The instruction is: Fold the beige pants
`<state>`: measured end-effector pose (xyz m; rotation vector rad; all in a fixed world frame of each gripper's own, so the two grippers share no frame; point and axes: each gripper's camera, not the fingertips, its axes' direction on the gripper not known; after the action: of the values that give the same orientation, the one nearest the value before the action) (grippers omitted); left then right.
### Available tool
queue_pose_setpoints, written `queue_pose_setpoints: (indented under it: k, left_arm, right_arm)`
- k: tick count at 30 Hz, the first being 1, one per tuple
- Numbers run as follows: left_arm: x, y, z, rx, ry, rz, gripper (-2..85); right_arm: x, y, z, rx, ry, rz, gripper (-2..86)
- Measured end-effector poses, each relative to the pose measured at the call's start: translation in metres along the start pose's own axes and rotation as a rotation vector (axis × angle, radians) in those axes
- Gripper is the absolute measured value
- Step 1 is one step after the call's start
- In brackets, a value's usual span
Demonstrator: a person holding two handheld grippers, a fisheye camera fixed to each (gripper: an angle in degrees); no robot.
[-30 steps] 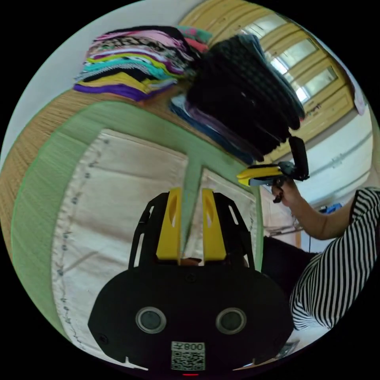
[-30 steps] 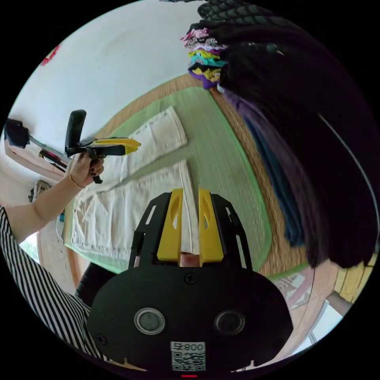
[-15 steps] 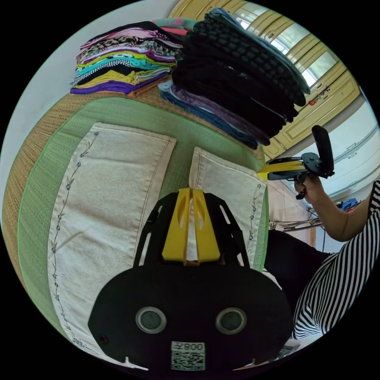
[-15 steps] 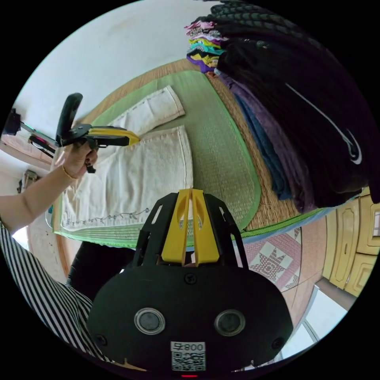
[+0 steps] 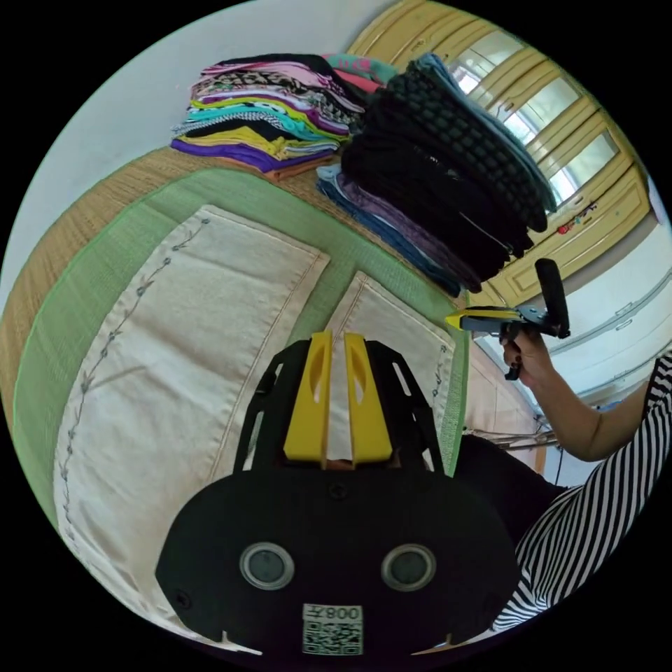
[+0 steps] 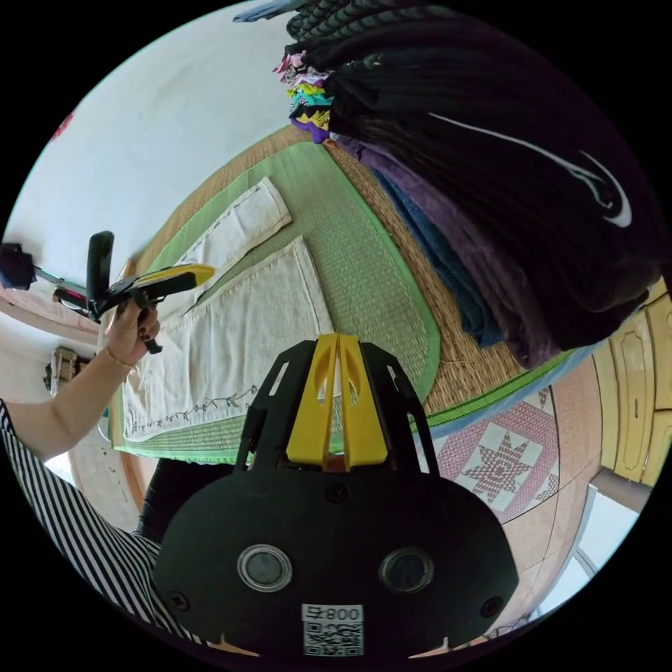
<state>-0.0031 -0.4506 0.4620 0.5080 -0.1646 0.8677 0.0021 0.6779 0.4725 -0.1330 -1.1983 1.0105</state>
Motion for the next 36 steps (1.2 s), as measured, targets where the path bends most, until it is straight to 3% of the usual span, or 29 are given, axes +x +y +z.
queue_pose_setpoints:
  k: [5,11,15,22,26,29,32,36]
  left_arm:
    - [-0.02,0.076,-0.068,0.047,-0.006,-0.165,4.2]
    - [-0.058,0.195,-0.166,0.068,-0.057,-0.455,4.1]
    - [-0.089,0.277,-0.252,0.164,-0.115,-0.66,3.6]
    - [-0.125,0.367,-0.376,0.265,-0.345,-0.84,2.3]
    - [-0.153,0.405,-0.425,0.313,-0.391,-0.936,1.5]
    - [-0.17,0.426,-0.43,0.195,-0.395,-1.004,0.8]
    - [-0.169,0.441,-0.45,0.29,-0.337,-0.982,0.5]
    - [-0.165,0.442,-0.476,0.276,-0.342,-0.936,0.4]
  right_arm:
    - [-0.047,-0.004,0.008,0.039,0.023,-0.047,0.1]
    - [-0.164,-0.025,0.061,-0.031,-0.201,-0.243,0.5]
    - [-0.289,-0.036,0.114,-0.137,-0.361,-0.465,0.8]
    - [-0.522,-0.045,0.186,-0.246,-0.5,-0.802,1.0]
    - [-0.623,-0.043,0.222,-0.274,-0.51,-0.922,1.1]
    - [-0.689,-0.04,0.259,-0.297,-0.481,-0.975,1.1]
    - [-0.738,-0.033,0.313,-0.369,-0.409,-0.99,1.0]
    - [-0.778,-0.013,0.366,-0.44,-0.331,-1.011,0.6]
